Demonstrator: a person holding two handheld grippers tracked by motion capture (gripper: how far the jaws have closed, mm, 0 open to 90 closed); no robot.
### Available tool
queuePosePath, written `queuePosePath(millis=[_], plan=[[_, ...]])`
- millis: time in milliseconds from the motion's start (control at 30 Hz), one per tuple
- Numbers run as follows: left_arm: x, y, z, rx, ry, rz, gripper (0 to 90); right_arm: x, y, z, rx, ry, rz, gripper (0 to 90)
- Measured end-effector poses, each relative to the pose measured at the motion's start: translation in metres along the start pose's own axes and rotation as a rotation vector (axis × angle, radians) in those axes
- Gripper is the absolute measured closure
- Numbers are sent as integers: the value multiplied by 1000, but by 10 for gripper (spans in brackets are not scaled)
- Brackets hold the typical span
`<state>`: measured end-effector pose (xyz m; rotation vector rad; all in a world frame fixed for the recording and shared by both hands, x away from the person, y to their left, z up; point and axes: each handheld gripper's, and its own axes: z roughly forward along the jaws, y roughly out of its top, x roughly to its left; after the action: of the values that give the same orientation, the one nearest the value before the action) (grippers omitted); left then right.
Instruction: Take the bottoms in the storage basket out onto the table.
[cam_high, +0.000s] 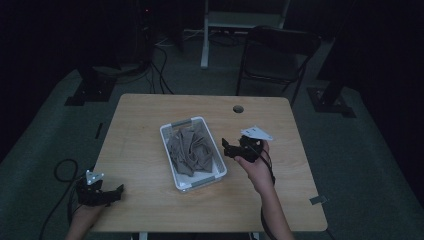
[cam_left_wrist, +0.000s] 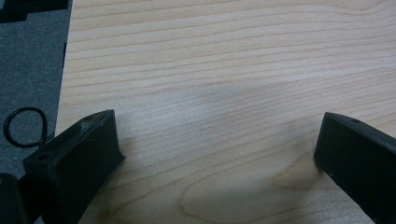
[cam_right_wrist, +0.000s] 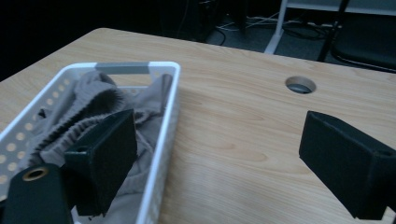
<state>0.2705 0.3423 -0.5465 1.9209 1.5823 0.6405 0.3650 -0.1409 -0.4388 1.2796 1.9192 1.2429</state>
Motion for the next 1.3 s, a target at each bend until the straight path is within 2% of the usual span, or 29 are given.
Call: queuePosePath(millis=[267,367,467,600,967,1300], plan=[[0,0,0,1,0,4,8,15,6,8,2,24,-14,112],[0,0,0,1,0,3,8,23,9,13,4,47,-18,112],[0,0,0,1,0,0,8,29,11,18,9,55,-42,112],[0,0,0,1,0,1,8,37,13,24,6,77,-16,112],[0,0,0,1,0,2,8,58,17,40,9,107,-16,111],[0,0,0,1,0,1,8,79,14,59,38,134,-19,111]])
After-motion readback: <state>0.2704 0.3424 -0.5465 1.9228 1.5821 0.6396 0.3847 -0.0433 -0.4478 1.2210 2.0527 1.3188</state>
